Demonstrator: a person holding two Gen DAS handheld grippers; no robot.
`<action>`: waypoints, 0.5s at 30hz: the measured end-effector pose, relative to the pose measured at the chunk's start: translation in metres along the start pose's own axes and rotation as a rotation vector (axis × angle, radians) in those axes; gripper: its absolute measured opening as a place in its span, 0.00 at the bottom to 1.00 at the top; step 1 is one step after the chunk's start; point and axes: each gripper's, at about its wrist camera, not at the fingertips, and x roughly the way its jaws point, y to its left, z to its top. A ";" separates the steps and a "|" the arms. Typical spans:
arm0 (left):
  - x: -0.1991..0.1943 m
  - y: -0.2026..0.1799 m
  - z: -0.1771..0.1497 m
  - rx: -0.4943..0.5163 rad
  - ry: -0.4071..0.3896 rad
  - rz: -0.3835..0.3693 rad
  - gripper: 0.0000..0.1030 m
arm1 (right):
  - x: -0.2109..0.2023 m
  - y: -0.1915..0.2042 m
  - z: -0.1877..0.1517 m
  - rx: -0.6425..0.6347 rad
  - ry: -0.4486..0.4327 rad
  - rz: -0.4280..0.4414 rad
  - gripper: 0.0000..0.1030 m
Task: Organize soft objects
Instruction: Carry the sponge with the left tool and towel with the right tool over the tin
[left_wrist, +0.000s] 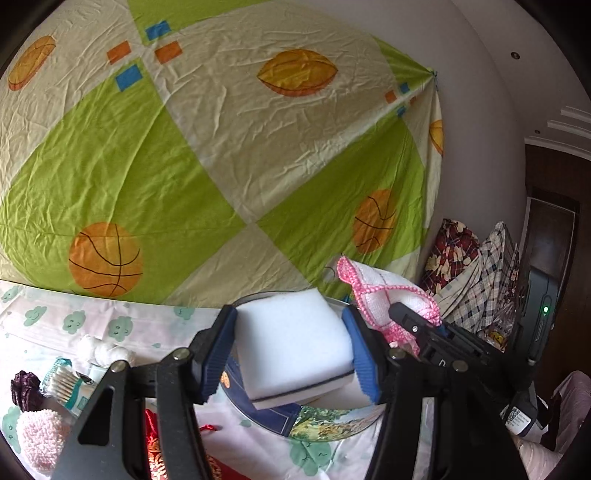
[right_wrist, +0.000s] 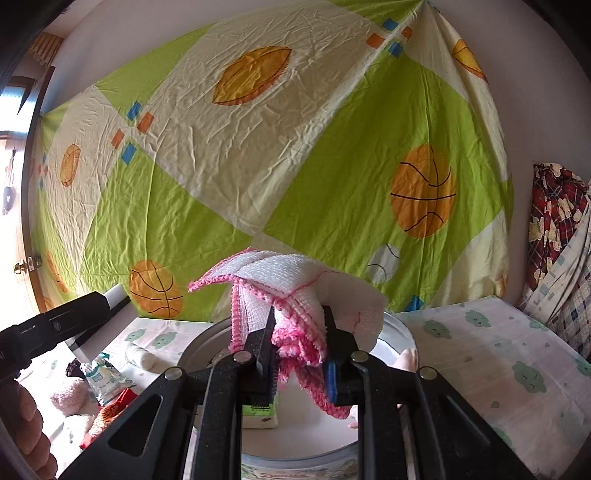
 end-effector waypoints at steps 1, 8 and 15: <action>0.004 -0.003 0.000 0.002 0.002 -0.001 0.57 | 0.001 -0.004 0.000 -0.002 0.001 -0.006 0.20; 0.032 -0.022 0.002 0.017 0.022 -0.001 0.57 | 0.008 -0.032 0.002 0.015 0.014 -0.049 0.20; 0.063 -0.038 -0.003 0.016 0.058 0.002 0.57 | 0.019 -0.050 0.003 0.027 0.032 -0.083 0.20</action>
